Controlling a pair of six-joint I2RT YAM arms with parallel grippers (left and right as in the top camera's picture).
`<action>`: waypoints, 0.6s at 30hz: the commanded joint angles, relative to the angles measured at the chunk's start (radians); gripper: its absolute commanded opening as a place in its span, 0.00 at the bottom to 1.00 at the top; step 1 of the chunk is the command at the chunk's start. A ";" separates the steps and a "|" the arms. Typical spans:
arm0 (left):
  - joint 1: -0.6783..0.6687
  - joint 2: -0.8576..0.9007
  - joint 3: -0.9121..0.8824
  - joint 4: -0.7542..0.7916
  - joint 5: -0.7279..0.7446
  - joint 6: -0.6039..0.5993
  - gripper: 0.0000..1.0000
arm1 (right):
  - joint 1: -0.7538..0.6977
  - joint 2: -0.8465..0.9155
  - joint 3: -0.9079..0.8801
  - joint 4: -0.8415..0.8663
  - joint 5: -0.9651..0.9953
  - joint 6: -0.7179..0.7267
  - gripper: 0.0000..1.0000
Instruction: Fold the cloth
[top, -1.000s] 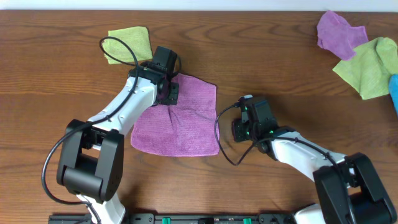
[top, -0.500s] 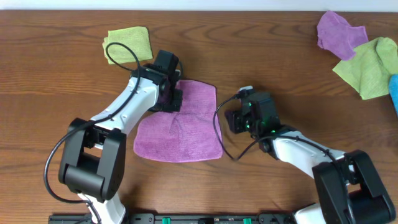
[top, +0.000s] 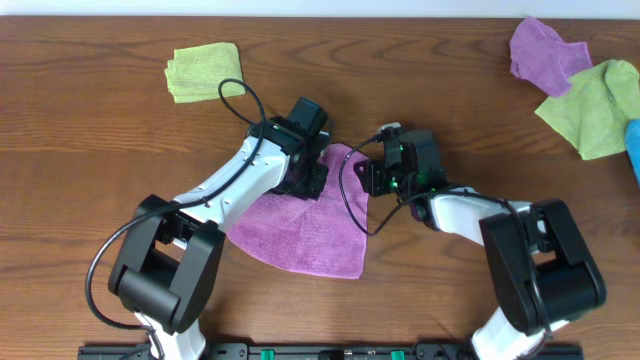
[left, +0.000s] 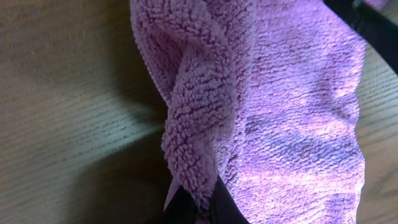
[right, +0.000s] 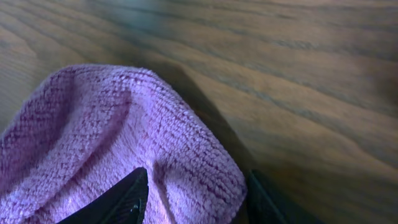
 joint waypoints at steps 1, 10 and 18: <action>0.003 0.017 -0.005 -0.024 0.001 0.007 0.06 | -0.005 0.013 0.028 -0.003 -0.042 0.011 0.51; 0.003 0.017 -0.005 -0.028 -0.022 0.007 0.06 | -0.005 0.013 0.031 -0.010 -0.067 0.012 0.01; 0.003 0.016 -0.005 0.063 -0.099 0.004 0.06 | -0.010 0.012 0.058 0.054 -0.068 0.019 0.01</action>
